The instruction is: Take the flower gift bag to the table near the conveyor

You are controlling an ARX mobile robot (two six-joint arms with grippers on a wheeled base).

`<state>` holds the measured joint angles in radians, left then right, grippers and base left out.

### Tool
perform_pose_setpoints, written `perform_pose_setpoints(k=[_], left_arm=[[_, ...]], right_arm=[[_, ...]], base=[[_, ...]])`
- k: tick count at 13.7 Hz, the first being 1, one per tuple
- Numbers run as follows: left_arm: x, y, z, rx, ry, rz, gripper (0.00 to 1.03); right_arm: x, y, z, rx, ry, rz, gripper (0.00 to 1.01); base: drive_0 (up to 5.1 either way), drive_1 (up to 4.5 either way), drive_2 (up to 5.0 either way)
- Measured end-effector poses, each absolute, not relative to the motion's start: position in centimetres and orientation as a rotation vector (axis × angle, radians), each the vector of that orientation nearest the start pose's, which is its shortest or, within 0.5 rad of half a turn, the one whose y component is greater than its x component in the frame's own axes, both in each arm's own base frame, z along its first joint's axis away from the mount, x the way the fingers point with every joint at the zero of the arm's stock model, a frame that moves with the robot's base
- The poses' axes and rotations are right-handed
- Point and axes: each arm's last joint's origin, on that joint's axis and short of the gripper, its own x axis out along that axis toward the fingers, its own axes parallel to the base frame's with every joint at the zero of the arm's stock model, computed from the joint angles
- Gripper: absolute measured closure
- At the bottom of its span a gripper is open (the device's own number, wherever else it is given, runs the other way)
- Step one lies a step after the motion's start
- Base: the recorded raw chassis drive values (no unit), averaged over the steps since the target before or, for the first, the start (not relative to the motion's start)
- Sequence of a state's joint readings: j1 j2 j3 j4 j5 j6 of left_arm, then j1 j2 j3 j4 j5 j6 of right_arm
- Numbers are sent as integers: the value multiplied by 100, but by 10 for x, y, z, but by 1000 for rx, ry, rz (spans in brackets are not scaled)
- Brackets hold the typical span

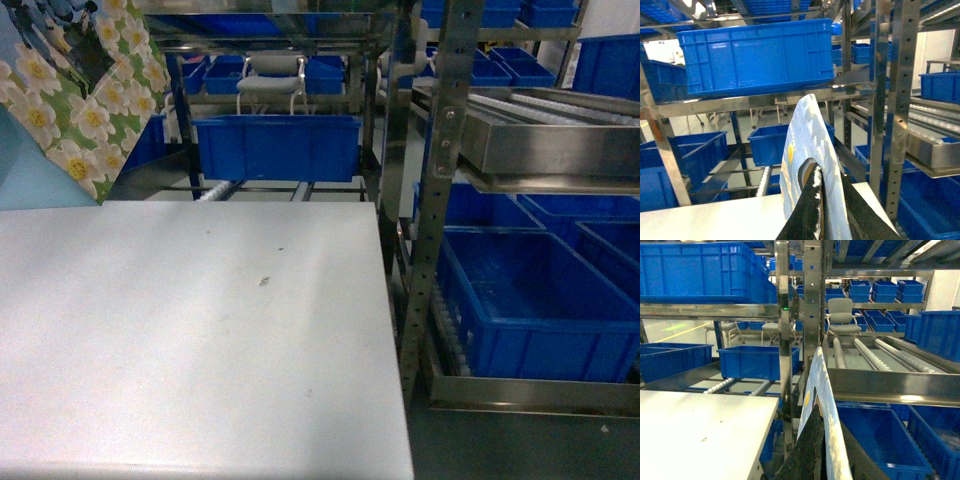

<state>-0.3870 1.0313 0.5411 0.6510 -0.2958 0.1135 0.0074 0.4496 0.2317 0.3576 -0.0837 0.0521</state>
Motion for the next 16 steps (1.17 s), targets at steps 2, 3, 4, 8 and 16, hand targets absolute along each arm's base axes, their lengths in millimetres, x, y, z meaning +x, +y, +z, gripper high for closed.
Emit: perform_pose_setpoints(k=[2, 3, 4, 8, 16], left_arm=[[210, -77, 283, 59, -156, -84, 100], [210, -77, 283, 59, -157, -84, 100], [210, -77, 283, 59, -157, -84, 100], [210, -77, 283, 59, -158, -84, 100], [210, -77, 283, 58, -160, -83, 100]], right_arm=[[130, 3, 237, 47, -138, 95, 99], [130, 3, 237, 47, -138, 94, 99], [130, 3, 237, 47, -137, 95, 99], [130, 3, 237, 47, -137, 95, 99], [130, 3, 237, 47, -138, 95, 99]], base=[[-488, 244, 244], [-488, 244, 244], [-495, 242, 242], [-495, 242, 242], [-487, 250, 250]])
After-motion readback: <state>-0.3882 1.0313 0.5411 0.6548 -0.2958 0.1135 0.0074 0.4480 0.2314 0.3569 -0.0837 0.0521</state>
